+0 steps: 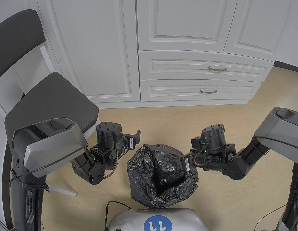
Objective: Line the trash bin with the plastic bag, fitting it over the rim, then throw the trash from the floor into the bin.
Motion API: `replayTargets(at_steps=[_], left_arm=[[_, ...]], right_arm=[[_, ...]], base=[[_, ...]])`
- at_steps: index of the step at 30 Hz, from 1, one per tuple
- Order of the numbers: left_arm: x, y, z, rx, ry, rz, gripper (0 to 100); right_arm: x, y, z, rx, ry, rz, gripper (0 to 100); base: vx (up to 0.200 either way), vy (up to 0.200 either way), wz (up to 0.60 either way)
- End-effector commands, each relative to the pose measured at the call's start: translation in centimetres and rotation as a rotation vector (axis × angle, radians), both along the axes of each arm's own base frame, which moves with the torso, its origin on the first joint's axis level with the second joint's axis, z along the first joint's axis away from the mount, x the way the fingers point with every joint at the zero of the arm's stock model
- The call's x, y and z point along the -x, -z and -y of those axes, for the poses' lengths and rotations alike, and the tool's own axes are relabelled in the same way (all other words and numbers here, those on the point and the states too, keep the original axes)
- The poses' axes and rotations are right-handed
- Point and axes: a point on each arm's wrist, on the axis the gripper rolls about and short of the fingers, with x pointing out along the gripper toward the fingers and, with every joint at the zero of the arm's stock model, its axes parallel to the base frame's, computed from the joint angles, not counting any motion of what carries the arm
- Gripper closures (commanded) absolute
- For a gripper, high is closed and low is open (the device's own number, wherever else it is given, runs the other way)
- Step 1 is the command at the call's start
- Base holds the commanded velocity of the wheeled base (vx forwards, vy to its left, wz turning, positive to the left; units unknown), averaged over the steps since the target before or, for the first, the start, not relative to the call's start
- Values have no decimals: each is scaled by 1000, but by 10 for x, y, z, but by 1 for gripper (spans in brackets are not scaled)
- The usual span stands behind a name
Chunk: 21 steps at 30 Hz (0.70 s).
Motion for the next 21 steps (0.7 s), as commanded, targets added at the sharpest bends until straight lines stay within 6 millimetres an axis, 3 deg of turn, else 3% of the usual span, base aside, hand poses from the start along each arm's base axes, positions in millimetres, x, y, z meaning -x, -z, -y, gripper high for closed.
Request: replayTargets(at_steps=[1,6,10,12,16,20,21], left_arm=[[17,0,-2,-4,33,-4,0],[34,-19,-11,0,58,-12,0],[43,-21,-15,-4,50,-18,0],[49,-21,-18,-18,32,-26,0],[57,-25,-15,-34,-28,-8,0],[64,-27,-10,-30,-24,15,0],[67,-29,-8,-35,-15,23,0]], right_arm=[[36,4,-23,222,-187,113,0],[47,26,-54,307,-254,146,0],[47,42,-64,401,-264,168,0],[43,71,-76,460,-264,176,0],[30,103,-92,495,-154,259,0],[20,100,-91,504,-93,348,0],[13,90,-86,494,-70,388,0]], base=[[0,0,0],[0,0,0],[0,0,0],[0,0,0],[0,0,0],[0,0,0],[0,0,0]])
